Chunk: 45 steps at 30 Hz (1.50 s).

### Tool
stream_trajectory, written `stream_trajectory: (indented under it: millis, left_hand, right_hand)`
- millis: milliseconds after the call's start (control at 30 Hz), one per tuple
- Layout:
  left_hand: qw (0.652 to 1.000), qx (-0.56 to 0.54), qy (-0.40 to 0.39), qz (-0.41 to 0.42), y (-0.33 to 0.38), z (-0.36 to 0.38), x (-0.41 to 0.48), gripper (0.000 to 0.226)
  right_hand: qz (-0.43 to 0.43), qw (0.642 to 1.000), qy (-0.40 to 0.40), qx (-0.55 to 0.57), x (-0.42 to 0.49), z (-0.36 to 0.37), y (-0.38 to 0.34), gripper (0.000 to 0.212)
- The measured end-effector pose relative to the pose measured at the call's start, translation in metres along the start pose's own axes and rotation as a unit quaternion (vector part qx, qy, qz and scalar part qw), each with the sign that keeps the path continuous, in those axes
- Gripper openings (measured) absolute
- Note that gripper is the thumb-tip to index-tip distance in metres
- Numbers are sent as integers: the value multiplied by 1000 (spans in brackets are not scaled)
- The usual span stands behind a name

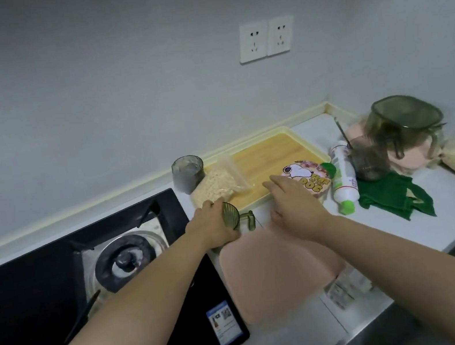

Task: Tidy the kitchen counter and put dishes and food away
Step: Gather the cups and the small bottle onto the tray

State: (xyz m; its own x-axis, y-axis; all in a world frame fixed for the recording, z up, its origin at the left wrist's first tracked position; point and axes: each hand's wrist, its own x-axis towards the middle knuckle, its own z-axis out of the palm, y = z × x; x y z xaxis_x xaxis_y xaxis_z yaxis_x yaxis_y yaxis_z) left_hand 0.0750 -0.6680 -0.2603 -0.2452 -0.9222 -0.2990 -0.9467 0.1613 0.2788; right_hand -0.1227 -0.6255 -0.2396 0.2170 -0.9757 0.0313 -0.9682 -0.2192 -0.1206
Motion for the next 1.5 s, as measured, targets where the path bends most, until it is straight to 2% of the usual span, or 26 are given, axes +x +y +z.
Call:
stream_trajectory:
  millis: [233, 333, 667, 800, 967, 1067, 1167, 1367, 1500]
  left_hand:
    - [1000, -20, 5, 6, 2, -19, 6, 85]
    - [999, -46, 9, 5, -3, -45, 9, 89]
    - [982, -85, 131, -102, -76, -104, 20, 91]
    - [971, -117, 167, -124, -104, -108, 30, 88]
    - [960, -165, 177, -141, -131, -109, 46, 90]
    - [951, -202, 183, -148, -139, -109, 56, 91]
    - [942, -234, 187, -150, -144, -110, 64, 91]
    - [932, -259, 202, -154, -146, -108, 65, 91]
    - [923, -269, 221, -163, -137, -113, 58, 89]
  right_hand:
    - [-56, 998, 6, -16, 27, 2, 5, 61]
    - [-65, 998, 10, -20, 44, -1, 5, 62]
    - [-67, 997, 19, 44, 145, -10, -32, 64]
    - [-64, 994, -35, 79, 195, 0, -61, 72]
    - [-17, 987, -125, 100, 240, 24, -87, 92]
    - [1, 983, -157, 94, 255, 37, -93, 104]
    - [3, 978, -178, 105, 265, 45, -94, 107]
    - [0, 984, -123, 126, 266, 43, -89, 104]
    - [24, 983, -76, 163, 263, 16, -84, 100]
